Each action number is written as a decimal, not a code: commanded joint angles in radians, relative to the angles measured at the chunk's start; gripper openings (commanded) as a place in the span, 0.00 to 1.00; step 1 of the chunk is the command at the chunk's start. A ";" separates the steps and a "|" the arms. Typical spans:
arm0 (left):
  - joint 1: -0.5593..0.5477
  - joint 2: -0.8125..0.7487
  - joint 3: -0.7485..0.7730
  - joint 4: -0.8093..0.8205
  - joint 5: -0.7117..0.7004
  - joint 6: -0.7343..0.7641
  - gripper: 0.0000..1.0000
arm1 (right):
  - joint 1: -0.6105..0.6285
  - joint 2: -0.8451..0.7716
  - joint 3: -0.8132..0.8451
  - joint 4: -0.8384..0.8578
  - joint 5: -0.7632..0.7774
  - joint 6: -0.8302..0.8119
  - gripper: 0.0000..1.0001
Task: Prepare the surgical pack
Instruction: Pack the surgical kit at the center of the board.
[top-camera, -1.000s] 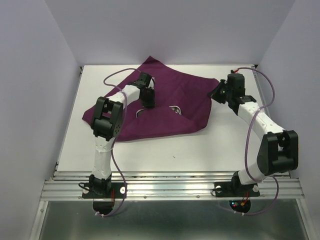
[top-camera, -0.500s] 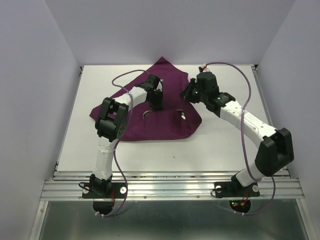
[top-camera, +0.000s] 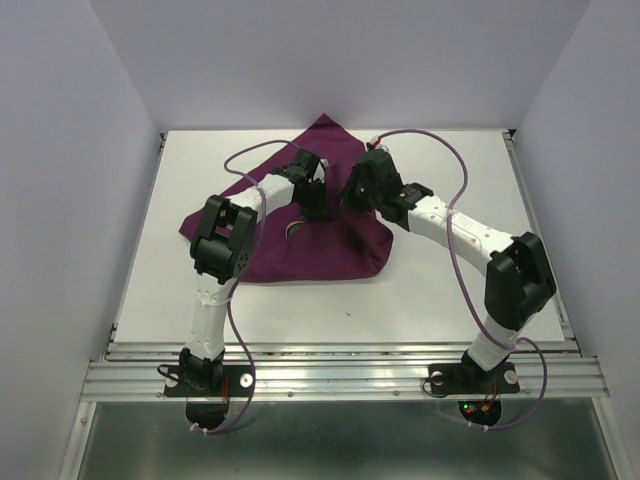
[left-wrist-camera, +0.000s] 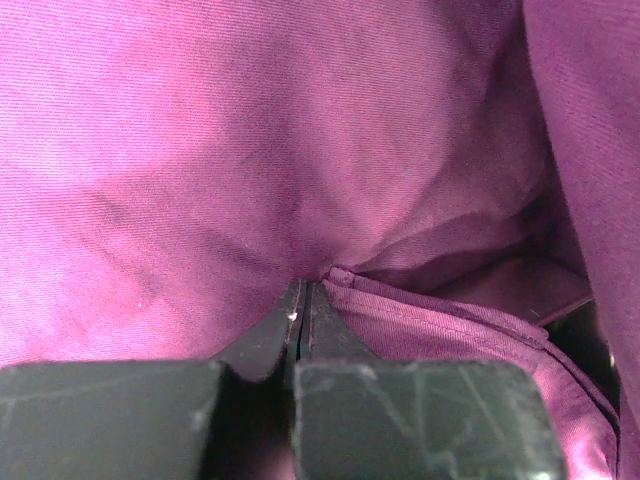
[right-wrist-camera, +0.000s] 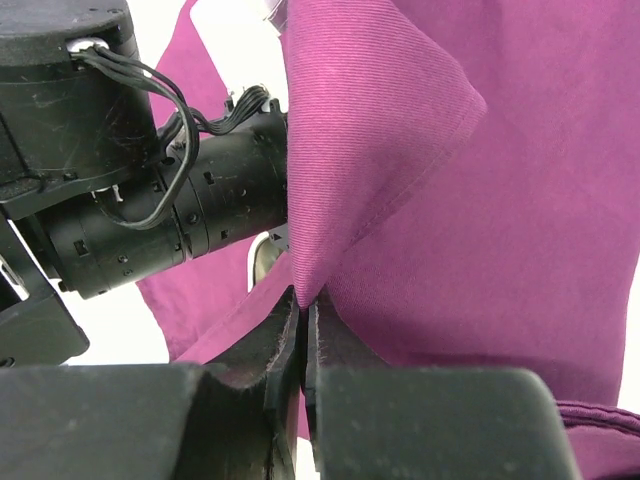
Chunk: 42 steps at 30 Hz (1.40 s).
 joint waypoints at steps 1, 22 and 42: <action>-0.022 0.040 -0.037 -0.067 0.020 0.007 0.00 | 0.016 0.014 0.060 0.029 0.039 0.017 0.01; 0.038 -0.035 0.015 -0.100 0.091 0.012 0.01 | 0.016 0.101 0.017 0.041 0.017 -0.005 0.01; 0.173 -0.202 0.056 -0.166 0.063 -0.031 0.31 | 0.025 -0.056 0.040 -0.066 0.166 -0.112 0.74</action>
